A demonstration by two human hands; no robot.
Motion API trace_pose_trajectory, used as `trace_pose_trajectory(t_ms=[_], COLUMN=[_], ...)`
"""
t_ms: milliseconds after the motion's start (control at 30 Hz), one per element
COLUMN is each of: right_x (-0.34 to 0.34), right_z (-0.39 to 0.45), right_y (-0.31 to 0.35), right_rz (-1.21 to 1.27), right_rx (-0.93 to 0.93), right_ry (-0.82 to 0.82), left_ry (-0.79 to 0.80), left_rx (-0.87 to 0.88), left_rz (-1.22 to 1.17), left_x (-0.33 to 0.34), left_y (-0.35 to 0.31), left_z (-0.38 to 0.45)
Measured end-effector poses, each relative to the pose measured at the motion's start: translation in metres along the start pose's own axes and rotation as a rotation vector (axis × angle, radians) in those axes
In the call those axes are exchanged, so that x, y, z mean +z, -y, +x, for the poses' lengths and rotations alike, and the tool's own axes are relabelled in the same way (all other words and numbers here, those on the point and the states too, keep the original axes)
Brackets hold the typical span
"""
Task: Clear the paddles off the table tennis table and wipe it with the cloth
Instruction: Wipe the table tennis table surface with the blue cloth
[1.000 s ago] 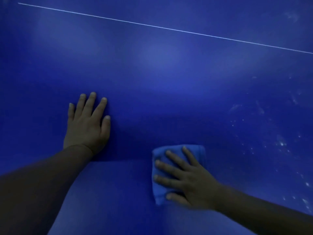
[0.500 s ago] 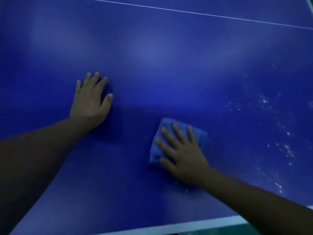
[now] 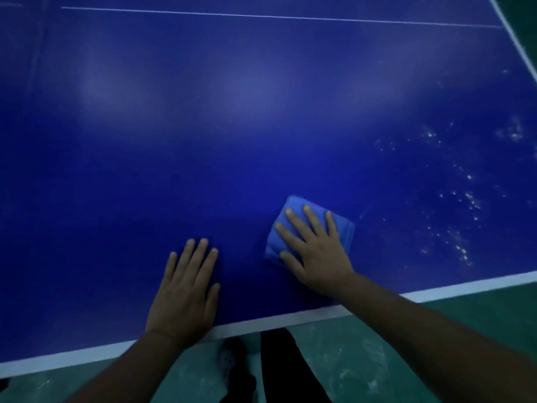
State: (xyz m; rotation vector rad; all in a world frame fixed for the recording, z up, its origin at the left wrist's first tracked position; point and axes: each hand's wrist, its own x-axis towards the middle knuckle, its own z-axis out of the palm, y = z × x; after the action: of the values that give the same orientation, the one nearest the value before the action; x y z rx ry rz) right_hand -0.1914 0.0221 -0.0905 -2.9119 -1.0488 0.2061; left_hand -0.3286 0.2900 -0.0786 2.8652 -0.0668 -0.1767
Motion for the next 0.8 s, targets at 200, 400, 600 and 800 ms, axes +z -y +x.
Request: trace_pose_trajectory(t_ms=[200,400,600,800], right_x=[-0.014,-0.009,0.003,-0.008], right_z=[-0.044,-0.017,-0.101,-0.099], right_y=[-0.081,-0.005,-0.001,-0.050], right_rz=[0.084,0.119,0.042,0.134], right_rx=[0.641,0.774,0.382,1.033], right_ry=[0.041,-0.025,0.062,0.047], left_ry=[0.020,0.012,-0.021,-0.026], left_rx=[-0.016,-0.019,-0.009,-0.021], left_rz=[-0.057,-0.084,-0.105,-0.103], left_x=[0.001,0.003,0.006,0.005], left_y=[0.004,0.004,0.006,0.003], left_z=[-0.002,-0.004,-0.005,-0.004])
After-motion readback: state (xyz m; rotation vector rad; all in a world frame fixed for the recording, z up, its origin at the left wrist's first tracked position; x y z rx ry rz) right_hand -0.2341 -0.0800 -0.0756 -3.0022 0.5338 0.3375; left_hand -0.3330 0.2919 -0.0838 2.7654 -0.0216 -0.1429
